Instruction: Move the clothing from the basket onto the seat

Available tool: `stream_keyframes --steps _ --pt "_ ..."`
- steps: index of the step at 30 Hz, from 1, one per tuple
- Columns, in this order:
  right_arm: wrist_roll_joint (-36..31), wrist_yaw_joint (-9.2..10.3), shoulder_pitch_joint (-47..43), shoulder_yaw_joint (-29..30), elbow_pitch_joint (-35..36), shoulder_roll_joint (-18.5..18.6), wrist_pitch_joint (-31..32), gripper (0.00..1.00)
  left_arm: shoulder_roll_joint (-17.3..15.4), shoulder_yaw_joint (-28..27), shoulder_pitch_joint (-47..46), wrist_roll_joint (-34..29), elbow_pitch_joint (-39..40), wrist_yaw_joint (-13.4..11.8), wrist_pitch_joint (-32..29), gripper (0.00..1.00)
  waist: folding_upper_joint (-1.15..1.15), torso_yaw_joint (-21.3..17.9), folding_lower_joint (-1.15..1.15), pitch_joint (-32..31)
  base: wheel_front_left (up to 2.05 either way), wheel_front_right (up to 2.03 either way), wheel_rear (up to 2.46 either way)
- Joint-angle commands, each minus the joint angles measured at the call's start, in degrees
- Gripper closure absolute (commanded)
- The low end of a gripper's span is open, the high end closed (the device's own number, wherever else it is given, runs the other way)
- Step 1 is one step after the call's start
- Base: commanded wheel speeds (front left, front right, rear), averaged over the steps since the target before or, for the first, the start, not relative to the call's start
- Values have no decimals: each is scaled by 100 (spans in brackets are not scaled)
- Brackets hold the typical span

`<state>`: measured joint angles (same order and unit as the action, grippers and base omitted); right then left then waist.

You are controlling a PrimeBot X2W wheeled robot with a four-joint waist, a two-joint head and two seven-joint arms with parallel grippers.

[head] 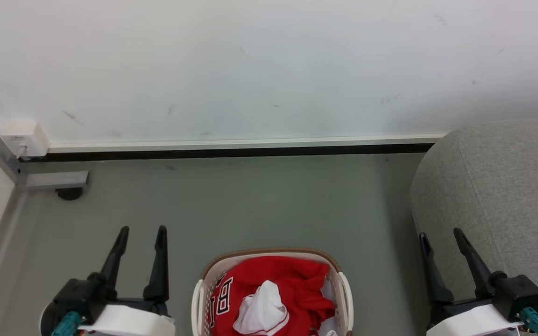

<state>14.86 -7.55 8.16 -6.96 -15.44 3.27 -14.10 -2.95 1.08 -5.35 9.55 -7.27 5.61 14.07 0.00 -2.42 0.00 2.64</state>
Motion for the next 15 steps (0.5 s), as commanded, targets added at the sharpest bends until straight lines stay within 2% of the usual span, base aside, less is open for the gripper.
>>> stream_keyframes --steps 1,9,15 --pt "-109 11 90 -14 24 14 -38 0 -16 -25 -52 -173 9 32 40 0 0 -5 0 2 0 0 0" --pt "-391 12 104 -68 1 5 -127 0 -5 -58 -68 -462 -9 81 118 0 0 -31 0 31 0 0 0" --pt "-345 12 109 -72 -22 0 -105 0 -2 -72 -66 -381 -44 86 111 0 0 -41 0 33 0 0 0"
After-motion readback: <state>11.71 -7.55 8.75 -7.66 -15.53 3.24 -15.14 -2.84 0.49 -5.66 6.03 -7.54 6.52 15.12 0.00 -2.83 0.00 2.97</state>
